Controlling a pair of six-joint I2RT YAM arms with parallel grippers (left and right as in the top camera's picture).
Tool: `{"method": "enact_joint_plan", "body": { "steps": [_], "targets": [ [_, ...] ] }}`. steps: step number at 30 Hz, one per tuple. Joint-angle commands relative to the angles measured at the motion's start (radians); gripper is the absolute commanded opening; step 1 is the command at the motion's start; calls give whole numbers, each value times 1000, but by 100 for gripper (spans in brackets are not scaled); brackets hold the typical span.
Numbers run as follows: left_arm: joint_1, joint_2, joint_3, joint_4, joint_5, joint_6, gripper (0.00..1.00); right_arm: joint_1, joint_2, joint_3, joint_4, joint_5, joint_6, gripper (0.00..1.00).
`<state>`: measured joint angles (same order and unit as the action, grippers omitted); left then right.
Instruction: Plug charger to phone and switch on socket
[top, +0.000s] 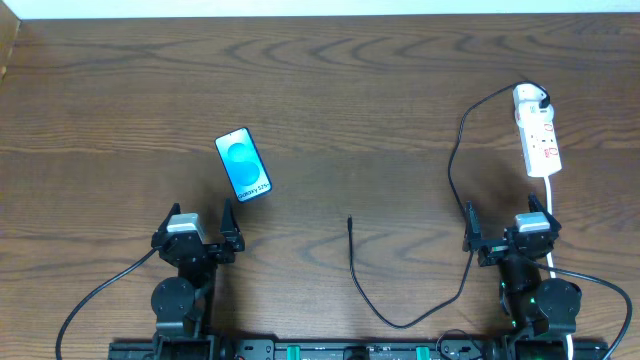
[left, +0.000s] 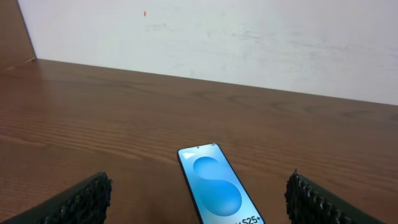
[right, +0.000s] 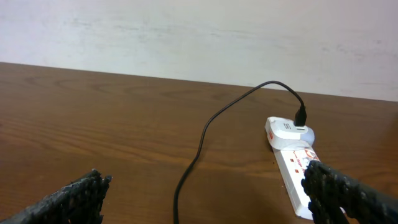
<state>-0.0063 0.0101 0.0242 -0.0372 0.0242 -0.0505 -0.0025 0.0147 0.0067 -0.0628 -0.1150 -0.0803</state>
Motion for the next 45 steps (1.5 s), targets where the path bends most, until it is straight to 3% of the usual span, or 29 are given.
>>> {"method": "enact_joint_plan", "body": {
  "steps": [1,45],
  "targets": [
    [6,-6,-20,-34,-9,9,89,5,-9,-1,-5,8,12,99],
    [6,-6,-20,-34,-9,9,89,5,-9,-1,-5,8,12,99]
  ]
}}
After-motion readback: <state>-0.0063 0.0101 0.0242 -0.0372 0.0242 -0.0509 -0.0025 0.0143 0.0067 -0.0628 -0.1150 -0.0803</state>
